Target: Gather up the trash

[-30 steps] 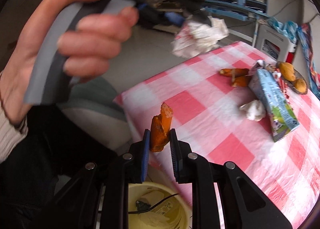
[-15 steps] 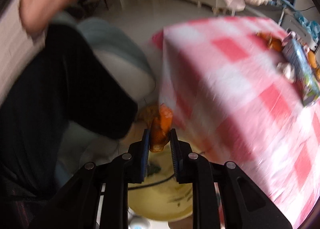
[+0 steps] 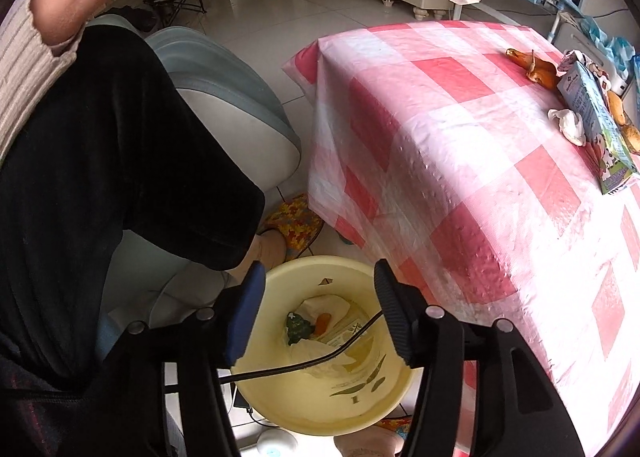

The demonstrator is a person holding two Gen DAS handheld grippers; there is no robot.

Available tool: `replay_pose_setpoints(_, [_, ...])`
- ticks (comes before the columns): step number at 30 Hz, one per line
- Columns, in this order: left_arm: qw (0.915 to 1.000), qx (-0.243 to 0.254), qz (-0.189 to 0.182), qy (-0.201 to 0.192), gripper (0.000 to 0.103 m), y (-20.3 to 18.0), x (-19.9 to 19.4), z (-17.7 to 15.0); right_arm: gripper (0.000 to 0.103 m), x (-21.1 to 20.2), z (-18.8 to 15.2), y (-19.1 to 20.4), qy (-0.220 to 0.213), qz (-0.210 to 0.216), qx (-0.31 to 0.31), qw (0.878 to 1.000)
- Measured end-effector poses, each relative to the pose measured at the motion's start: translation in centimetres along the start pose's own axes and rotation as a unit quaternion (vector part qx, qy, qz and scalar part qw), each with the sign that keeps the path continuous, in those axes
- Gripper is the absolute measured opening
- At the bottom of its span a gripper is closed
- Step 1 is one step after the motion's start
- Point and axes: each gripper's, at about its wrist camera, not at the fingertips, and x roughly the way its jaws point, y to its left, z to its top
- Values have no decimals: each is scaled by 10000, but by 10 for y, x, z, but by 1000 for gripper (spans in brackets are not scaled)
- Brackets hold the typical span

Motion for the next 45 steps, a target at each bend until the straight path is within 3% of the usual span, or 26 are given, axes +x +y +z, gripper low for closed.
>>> replay_pose_setpoints(45, [10000,31,3,-1,28,-2,0,-3,64,7,-2,6,62,-86,-207,9997])
